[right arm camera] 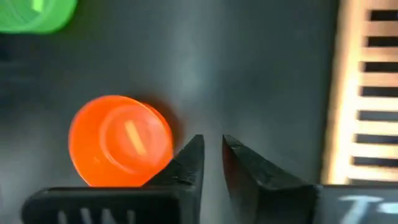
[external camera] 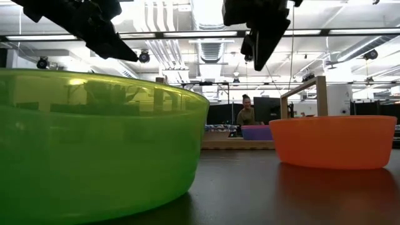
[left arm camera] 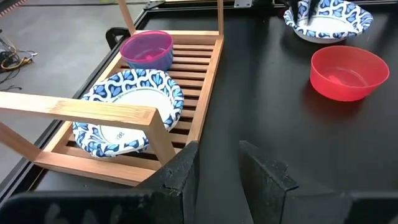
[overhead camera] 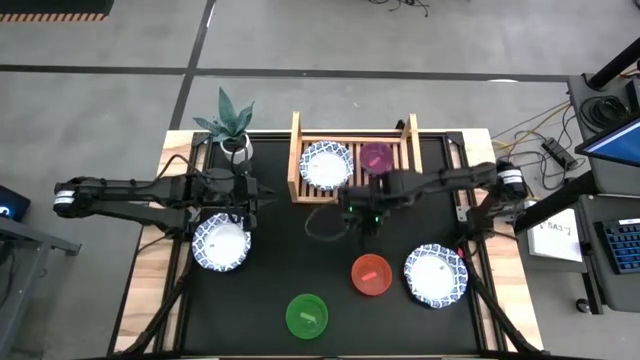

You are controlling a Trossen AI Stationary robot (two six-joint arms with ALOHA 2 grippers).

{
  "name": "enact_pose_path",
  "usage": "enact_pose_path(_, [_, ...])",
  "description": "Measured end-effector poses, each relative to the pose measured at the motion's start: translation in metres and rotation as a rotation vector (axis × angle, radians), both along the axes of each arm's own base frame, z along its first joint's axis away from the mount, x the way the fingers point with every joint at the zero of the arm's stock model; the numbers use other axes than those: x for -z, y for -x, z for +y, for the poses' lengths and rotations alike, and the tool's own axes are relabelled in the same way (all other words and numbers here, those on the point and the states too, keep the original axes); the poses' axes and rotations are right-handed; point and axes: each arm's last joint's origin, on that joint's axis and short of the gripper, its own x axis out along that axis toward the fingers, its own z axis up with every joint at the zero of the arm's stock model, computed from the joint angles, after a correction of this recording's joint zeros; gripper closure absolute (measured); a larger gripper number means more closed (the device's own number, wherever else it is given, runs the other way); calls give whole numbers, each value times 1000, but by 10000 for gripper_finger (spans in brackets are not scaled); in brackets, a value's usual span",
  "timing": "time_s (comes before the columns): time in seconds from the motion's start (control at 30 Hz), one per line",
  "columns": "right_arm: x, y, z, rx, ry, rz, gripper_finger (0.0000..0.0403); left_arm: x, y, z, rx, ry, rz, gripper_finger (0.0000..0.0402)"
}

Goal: Place and stack bowls onto a shelf
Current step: Stack the orange bowl on top of the pink bowl on the shelf

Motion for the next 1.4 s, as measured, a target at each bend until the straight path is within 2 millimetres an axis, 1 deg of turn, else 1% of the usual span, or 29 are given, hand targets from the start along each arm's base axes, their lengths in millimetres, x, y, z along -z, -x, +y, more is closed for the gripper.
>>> enact_pose_path(0.07, [9,1,15,4,-7,13,328,0,0,0,0,1,0,309])
enact_pose_path(0.17, [28,5,36,14,-2,37,304,0,0,0,0,1,0,309])
enact_pose_path(0.3, [56,14,51,38,-14,85,287,0,0,0,-1,1,0,309])
enact_pose_path(0.43, [75,20,56,63,-22,98,282,0,0,0,-1,1,0,309])
enact_pose_path(0.53, [88,22,55,66,-24,85,285,0,0,0,0,1,0,309])
enact_pose_path(0.77, [113,21,53,74,-55,-31,304,0,0,0,0,0,0,309])
enact_pose_path(0.87, [120,20,53,92,-74,-76,320,0,0,0,-1,1,-1,309])
enact_pose_path(0.97, [121,20,51,96,-82,-75,356,-1,0,0,0,0,-11,309])
enact_pose_path(1.03, [118,18,50,95,-103,-74,383,-1,-1,0,0,-2,-13,309])
enact_pose_path(1.2, [99,8,39,111,-122,-91,394,-2,-1,0,0,-4,-26,309])
enact_pose_path(1.4, [60,-8,18,83,-85,-142,395,-2,-1,0,1,-4,-26,309])
